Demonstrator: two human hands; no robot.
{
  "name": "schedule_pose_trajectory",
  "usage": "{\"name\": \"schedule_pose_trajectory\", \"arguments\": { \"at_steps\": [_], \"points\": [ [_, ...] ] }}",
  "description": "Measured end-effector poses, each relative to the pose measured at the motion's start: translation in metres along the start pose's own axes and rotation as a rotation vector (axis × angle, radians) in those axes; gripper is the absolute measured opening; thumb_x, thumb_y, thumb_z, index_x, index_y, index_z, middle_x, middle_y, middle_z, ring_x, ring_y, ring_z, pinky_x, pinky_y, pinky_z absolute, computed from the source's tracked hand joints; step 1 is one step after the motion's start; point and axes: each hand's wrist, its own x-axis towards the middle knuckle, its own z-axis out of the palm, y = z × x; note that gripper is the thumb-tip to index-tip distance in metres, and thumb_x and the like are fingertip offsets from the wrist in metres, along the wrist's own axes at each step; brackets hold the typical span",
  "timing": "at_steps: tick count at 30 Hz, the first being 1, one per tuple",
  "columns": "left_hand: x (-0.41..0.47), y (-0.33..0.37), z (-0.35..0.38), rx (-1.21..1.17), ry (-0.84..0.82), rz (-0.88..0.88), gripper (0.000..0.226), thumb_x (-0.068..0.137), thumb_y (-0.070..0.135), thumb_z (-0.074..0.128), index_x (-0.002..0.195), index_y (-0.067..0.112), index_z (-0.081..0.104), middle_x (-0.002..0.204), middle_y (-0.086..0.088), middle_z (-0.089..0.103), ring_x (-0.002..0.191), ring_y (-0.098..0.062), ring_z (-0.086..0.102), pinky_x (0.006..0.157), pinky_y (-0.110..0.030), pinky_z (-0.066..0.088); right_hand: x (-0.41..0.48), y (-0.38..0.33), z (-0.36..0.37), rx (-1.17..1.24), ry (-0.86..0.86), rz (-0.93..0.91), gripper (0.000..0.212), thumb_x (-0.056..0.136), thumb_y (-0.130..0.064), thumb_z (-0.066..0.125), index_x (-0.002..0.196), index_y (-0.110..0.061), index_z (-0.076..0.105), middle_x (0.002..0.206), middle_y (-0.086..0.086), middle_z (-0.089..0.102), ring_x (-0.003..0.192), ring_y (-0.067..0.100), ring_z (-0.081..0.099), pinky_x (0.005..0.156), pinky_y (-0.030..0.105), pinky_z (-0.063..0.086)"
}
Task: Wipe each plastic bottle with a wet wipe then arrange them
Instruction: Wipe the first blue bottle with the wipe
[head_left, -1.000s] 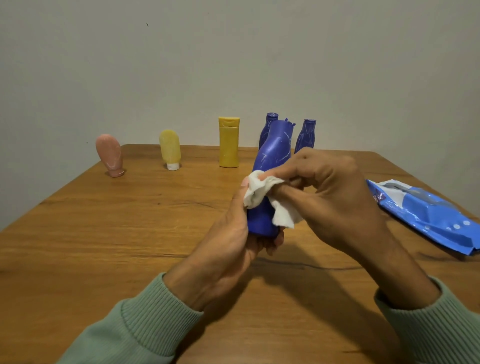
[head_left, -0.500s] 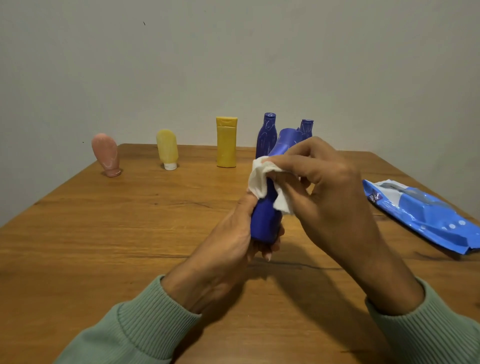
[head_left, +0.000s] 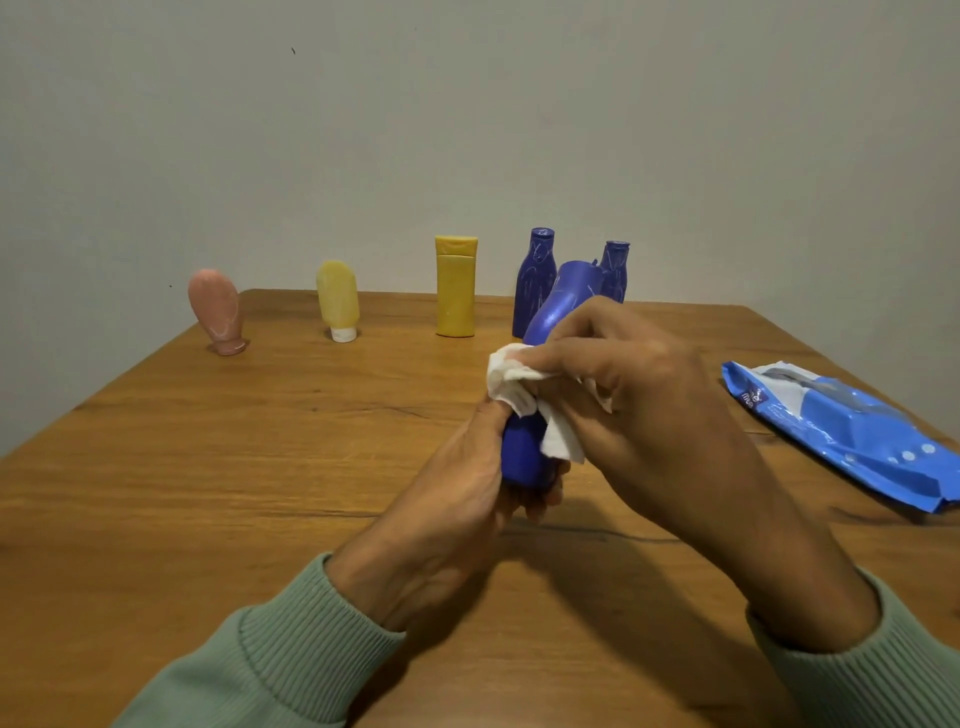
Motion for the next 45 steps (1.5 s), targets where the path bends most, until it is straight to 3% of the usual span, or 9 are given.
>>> {"name": "schedule_pose_trajectory", "arguments": {
  "at_steps": [9,12,18,25,31,37,39,43,45],
  "points": [
    [0.0,0.005,-0.004,0.044,-0.144,-0.068,0.068,0.078,0.063,0.043,0.117,0.009,0.056,0.077,-0.011,0.064,0.066,-0.019,0.058,0.062,-0.033,0.043,0.004,0.014,-0.003,0.006,0.296,0.086,0.021,0.088,-0.013,0.063,0.108,-0.012,0.069,0.091,-0.002,0.057,0.079,-0.003,0.049,0.071,0.003,0.037],
    [0.002,0.006,-0.005,-0.063,-0.175,-0.076,0.066,0.081,0.061,0.042,0.121,0.009,0.053,0.08,-0.014,0.063,0.066,-0.021,0.058,0.06,-0.032,0.044,0.004,0.017,-0.003,0.09,0.261,0.052,0.022,0.086,-0.012,0.065,0.107,-0.013,0.069,0.092,-0.002,0.059,0.081,0.001,0.053,0.07,0.006,0.039],
    [0.004,0.01,-0.007,-0.193,-0.197,-0.009,0.055,0.096,0.055,0.032,0.118,0.011,0.057,0.082,-0.015,0.062,0.063,-0.023,0.055,0.055,-0.033,0.043,0.004,0.02,-0.003,0.208,0.014,-0.072,0.02,0.08,-0.008,0.07,0.1,-0.013,0.073,0.09,-0.004,0.061,0.08,0.003,0.056,0.068,0.007,0.039],
    [0.005,0.009,-0.007,-0.209,-0.285,-0.097,0.061,0.09,0.061,0.034,0.114,0.008,0.055,0.077,-0.014,0.057,0.062,-0.02,0.054,0.055,-0.029,0.043,0.006,0.028,-0.001,0.254,0.262,0.071,0.022,0.083,-0.01,0.068,0.105,-0.012,0.071,0.087,-0.003,0.063,0.074,0.004,0.056,0.062,0.008,0.04],
    [0.01,0.007,-0.008,-0.331,-0.29,-0.04,0.063,0.096,0.059,0.027,0.118,0.01,0.059,0.076,-0.015,0.057,0.06,-0.021,0.053,0.052,-0.029,0.046,0.006,0.03,-0.005,0.365,0.057,0.014,0.021,0.08,-0.011,0.069,0.1,-0.013,0.072,0.089,-0.003,0.067,0.079,0.007,0.062,0.065,0.01,0.043],
    [0.006,0.008,-0.008,-0.307,-0.366,-0.113,0.062,0.095,0.06,0.026,0.116,0.01,0.054,0.077,-0.013,0.057,0.061,-0.019,0.053,0.054,-0.029,0.044,0.006,0.03,-0.004,0.447,0.323,0.188,0.018,0.084,-0.013,0.068,0.101,-0.015,0.071,0.091,-0.001,0.07,0.083,0.013,0.065,0.069,0.023,0.055],
    [0.006,0.008,-0.007,-0.331,-0.366,-0.105,0.063,0.094,0.06,0.027,0.117,0.009,0.055,0.077,-0.013,0.057,0.061,-0.02,0.054,0.053,-0.029,0.046,0.006,0.029,-0.006,0.508,0.275,0.188,0.017,0.083,-0.011,0.068,0.1,-0.014,0.071,0.091,0.001,0.07,0.084,0.015,0.066,0.069,0.026,0.056],
    [0.009,0.007,-0.008,-0.375,-0.345,-0.086,0.062,0.094,0.059,0.029,0.117,0.01,0.059,0.077,-0.014,0.057,0.06,-0.021,0.055,0.053,-0.03,0.047,0.005,0.027,-0.015,0.554,0.044,0.176,0.016,0.08,-0.008,0.071,0.095,-0.012,0.074,0.084,-0.003,0.07,0.077,0.012,0.066,0.064,0.019,0.051],
    [0.009,0.008,-0.009,-0.391,-0.376,-0.107,0.062,0.096,0.059,0.029,0.121,0.01,0.057,0.078,-0.014,0.058,0.061,-0.022,0.056,0.054,-0.03,0.049,0.006,0.029,-0.016,0.606,0.098,0.207,0.015,0.079,-0.009,0.071,0.093,-0.012,0.074,0.085,-0.001,0.071,0.077,0.012,0.068,0.065,0.019,0.052]
  ]
}}
